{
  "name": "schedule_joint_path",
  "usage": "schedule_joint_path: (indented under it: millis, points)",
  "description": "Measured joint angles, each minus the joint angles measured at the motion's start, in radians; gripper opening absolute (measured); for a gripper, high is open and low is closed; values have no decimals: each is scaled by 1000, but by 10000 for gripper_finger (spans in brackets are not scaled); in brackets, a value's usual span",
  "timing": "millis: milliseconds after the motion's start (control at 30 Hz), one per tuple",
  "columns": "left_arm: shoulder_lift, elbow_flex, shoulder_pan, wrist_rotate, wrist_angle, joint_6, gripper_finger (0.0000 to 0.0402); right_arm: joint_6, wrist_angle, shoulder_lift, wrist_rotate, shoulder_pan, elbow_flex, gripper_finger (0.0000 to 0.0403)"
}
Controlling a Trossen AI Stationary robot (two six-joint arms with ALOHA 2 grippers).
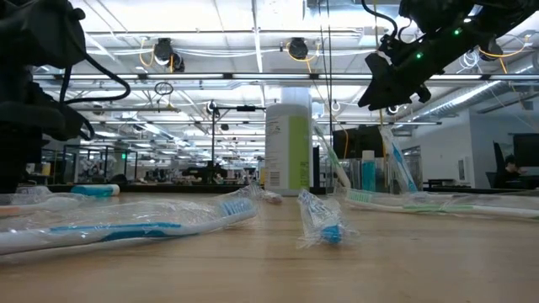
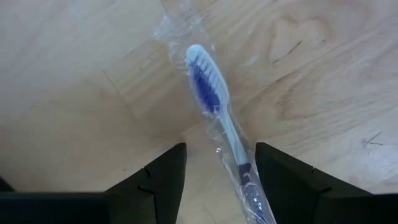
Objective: Pick & Place toothbrushing station
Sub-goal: Put the bottom purple toothbrush into the transparent organizer
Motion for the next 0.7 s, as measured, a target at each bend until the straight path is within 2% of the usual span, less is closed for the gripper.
schedule_joint_path:
  millis: [100,367,533,600,700]
  points:
    - [0,-1,0,1,-1,21,188,0,0,0,0,0,0,171]
    - [1,-3,1,-4,-20,11,94,0,0,0,0,0,0,169]
    - [3,3,25,-17,-25,-42,65,0,0,0,0,0,0,169]
    - [5,17,42,-43,-10,-52,56,0,1,0,0,0,0,169]
    - [4,52,65,-136,45,-43,40,0,1,0,0,0,0,170]
